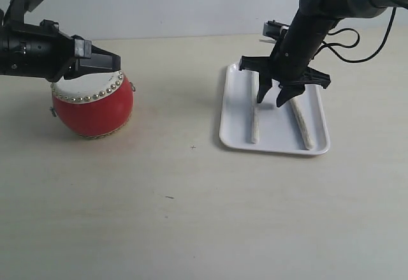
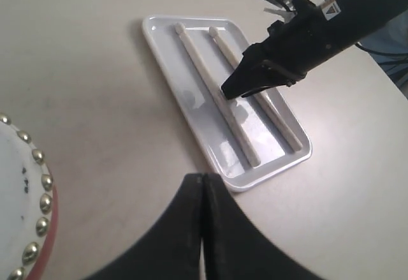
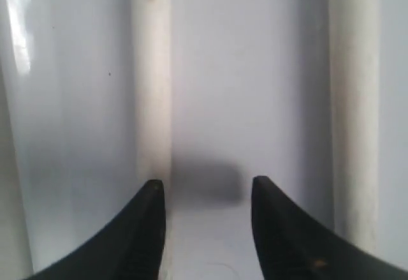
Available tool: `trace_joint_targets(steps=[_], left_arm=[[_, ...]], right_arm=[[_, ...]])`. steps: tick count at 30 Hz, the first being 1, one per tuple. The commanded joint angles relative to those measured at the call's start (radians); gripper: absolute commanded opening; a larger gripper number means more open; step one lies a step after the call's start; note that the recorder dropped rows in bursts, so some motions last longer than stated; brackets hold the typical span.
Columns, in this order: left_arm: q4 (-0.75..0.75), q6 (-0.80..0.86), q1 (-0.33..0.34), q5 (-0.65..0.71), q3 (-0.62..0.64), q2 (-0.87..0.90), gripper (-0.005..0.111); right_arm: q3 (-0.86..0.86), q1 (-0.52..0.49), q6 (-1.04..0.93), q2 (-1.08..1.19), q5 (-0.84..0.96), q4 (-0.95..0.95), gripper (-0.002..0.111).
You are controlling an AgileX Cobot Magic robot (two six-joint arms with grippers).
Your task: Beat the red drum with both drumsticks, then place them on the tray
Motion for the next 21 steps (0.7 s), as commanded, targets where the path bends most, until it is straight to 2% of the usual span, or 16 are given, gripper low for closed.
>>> trace_joint_targets(steps=[1, 10, 13, 16, 19, 21], left_arm=[[-0.01, 0.012, 0.002, -0.004, -0.006, -0.011, 0.0], [-0.02, 0.069, 0.002, -0.011, -0.006, -0.023, 0.0], [-0.007, 0.07, -0.01, -0.076, 0.011, -0.063, 0.0], [-0.007, 0.076, -0.052, -0.272, 0.056, -0.14, 0.0], [-0.046, 0.104, -0.131, -0.527, 0.11, -0.244, 0.0], [-0.08, 0.13, -0.195, -0.7, 0.145, -0.314, 0.0]], right_arm=[[-0.019, -0.003, -0.05, -0.051, 0.013, -0.008, 0.043], [-0.011, -0.003, -0.296, -0.224, 0.136, 0.004, 0.043], [0.063, -0.003, -0.406, -0.297, 0.141, 0.034, 0.035], [0.19, -0.003, -0.456, -0.399, 0.034, 0.054, 0.021], [0.36, -0.003, -0.51, -0.515, -0.148, 0.099, 0.01], [0.468, -0.003, -0.576, -0.597, -0.277, 0.195, 0.004]])
